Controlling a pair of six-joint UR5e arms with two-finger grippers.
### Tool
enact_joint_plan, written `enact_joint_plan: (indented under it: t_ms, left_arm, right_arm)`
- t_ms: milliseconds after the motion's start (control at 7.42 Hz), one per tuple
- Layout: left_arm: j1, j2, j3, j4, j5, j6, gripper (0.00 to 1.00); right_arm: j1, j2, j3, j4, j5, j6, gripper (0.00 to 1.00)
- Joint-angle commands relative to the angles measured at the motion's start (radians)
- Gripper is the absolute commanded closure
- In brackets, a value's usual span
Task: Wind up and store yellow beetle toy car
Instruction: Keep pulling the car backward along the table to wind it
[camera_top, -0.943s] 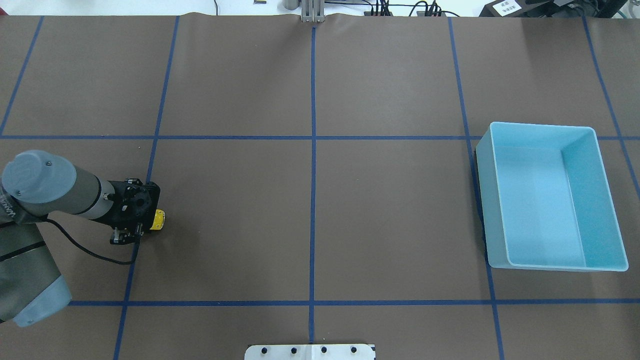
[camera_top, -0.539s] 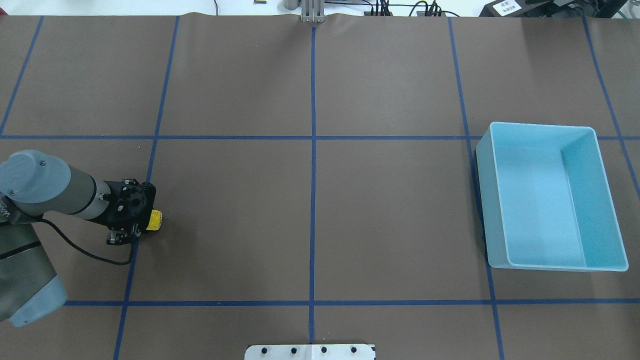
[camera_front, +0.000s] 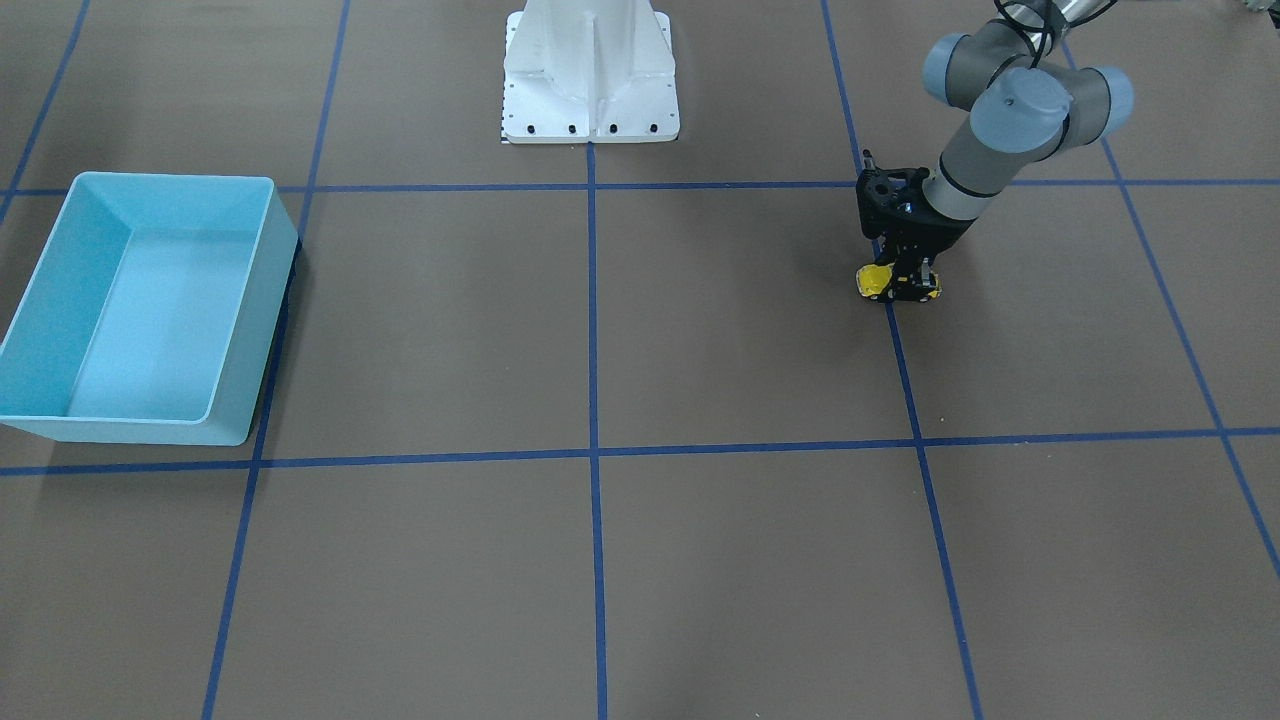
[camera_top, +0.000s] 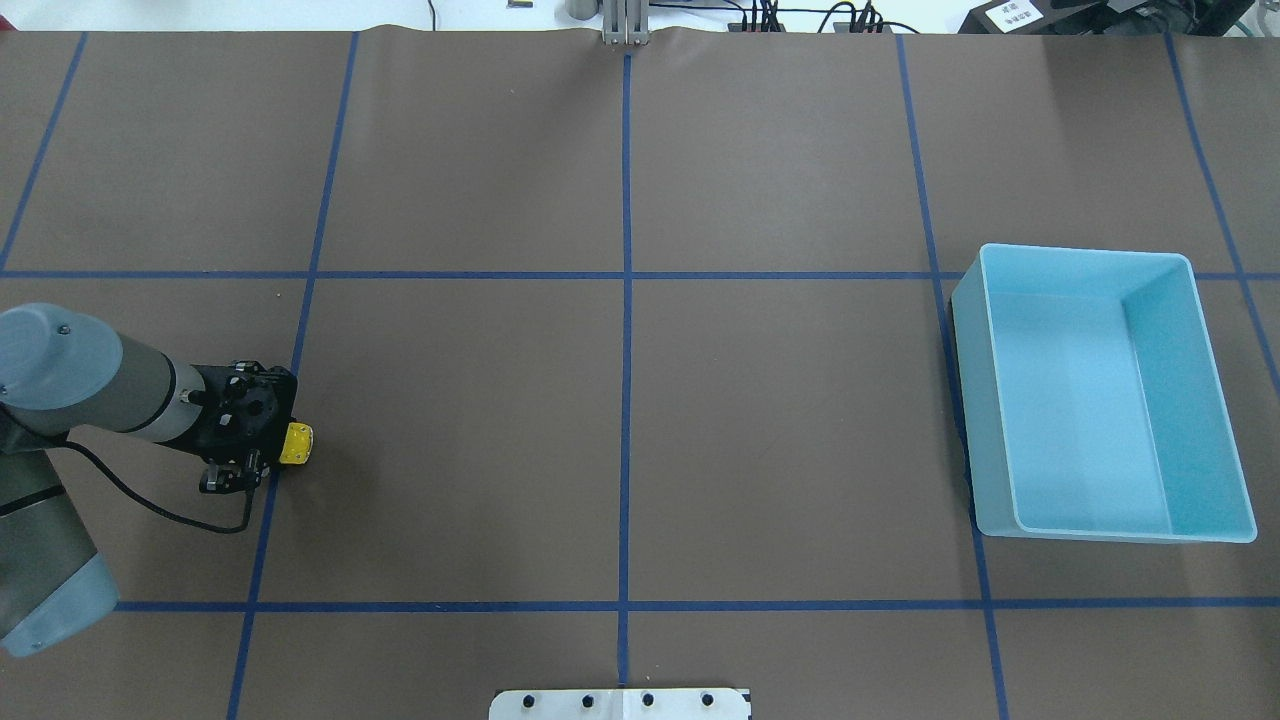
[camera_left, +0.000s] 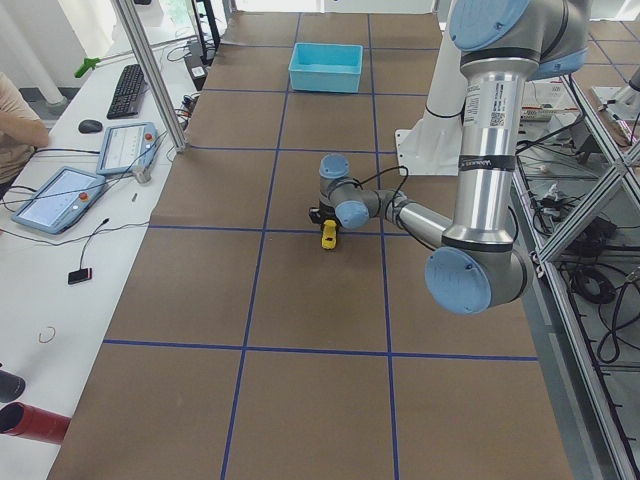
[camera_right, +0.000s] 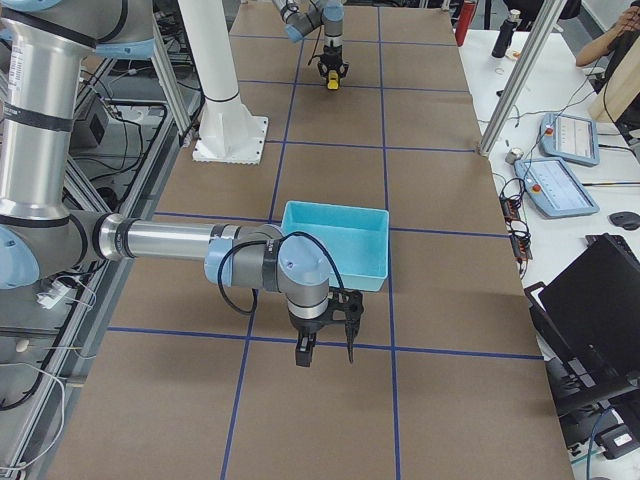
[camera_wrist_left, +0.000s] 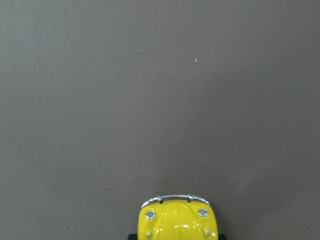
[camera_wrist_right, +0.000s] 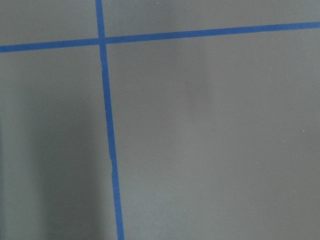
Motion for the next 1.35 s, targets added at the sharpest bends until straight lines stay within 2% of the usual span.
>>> enact_joint_plan:
  t_ms: [0,1213]
  left_arm:
    - [-0.006,0.016,0.000,-0.029,-0.004,0.000,1.00]
    - [-0.019,0.053,0.019,-0.095,-0.023,0.000,1.00]
  right_arm:
    - [0.000,0.000,0.000,0.000,0.000,0.000,0.00]
    - [0.000,0.002,0.000,0.000,0.000,0.000,0.00]
